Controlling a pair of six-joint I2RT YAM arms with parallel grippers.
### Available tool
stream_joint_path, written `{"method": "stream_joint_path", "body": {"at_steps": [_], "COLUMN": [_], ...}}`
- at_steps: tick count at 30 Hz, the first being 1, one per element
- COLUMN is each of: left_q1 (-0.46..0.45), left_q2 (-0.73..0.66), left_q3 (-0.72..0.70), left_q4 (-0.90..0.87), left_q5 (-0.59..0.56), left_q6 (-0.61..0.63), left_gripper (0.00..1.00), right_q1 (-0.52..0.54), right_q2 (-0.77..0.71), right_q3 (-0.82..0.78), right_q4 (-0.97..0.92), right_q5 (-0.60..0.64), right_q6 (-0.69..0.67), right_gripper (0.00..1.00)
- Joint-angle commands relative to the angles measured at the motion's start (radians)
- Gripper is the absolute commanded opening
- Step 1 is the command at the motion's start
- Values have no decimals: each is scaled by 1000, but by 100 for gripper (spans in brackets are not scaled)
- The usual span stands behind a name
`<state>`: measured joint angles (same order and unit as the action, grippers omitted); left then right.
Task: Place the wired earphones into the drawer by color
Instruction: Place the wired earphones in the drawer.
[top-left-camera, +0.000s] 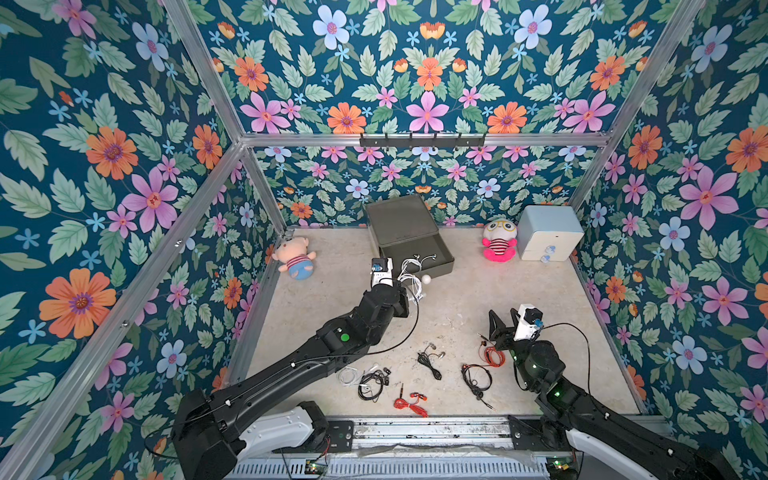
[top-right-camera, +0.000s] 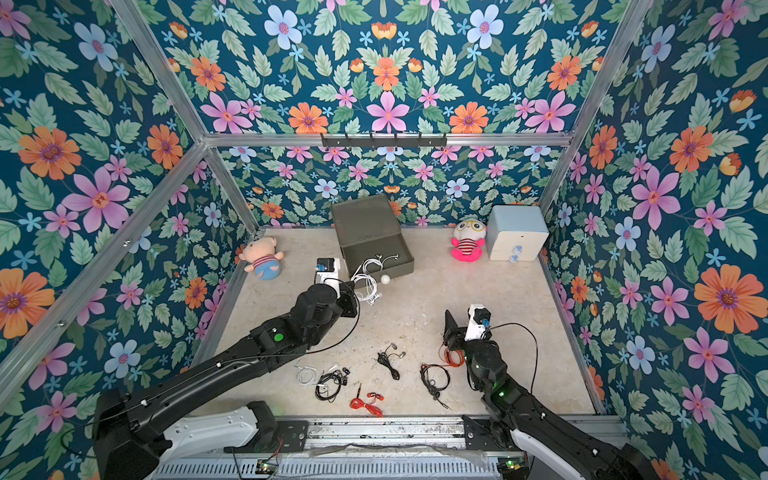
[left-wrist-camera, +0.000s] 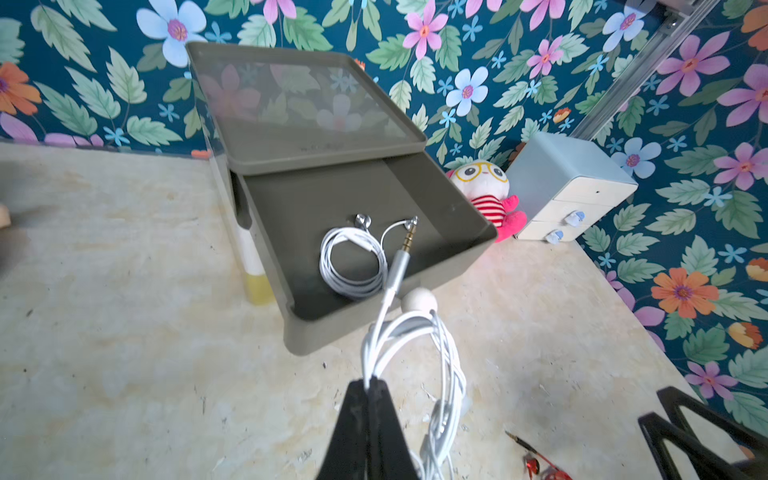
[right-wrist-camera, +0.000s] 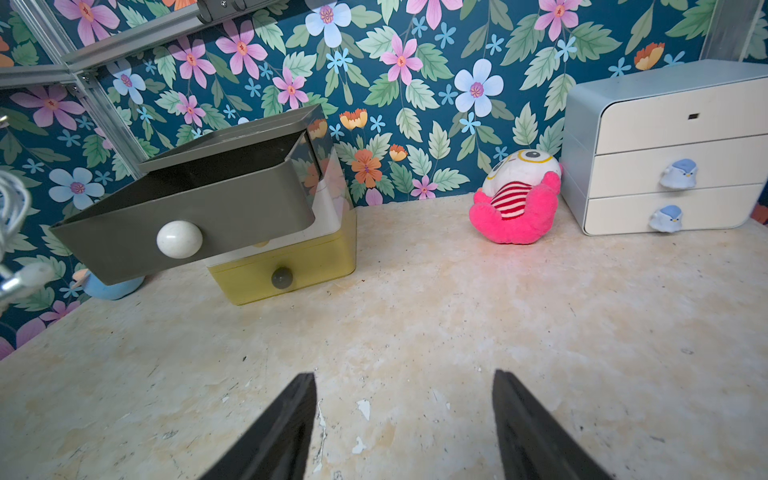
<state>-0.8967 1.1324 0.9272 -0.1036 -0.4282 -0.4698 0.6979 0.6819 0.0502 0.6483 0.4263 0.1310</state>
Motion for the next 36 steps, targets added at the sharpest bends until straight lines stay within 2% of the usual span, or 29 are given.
{"method": "stream_joint_path", "body": {"at_steps": [1,9,16,28,36], "left_q1": [35,181,262,278,278], "left_q2": [33,144,235,364,389], "left_q3": [47,126,172,229,242], "left_q4": [58,151,208,224,220], "left_q5": [31,184,263,315,332], "left_q6": [89,134,142,141,136], "left_gripper": [0,0,0,0,0], "right_q1": [1,1,0,1,1], "right_q2": [-2,-16,-19,-10,-10], "right_q3": [3,3,2,4,3], "right_q4": [20,8,7,13,12], "right_q5": [2,3,8,5,5], "right_q6": [-2,-4,-6,-9,-11], "right_gripper": [72,72,72,72,72]}}
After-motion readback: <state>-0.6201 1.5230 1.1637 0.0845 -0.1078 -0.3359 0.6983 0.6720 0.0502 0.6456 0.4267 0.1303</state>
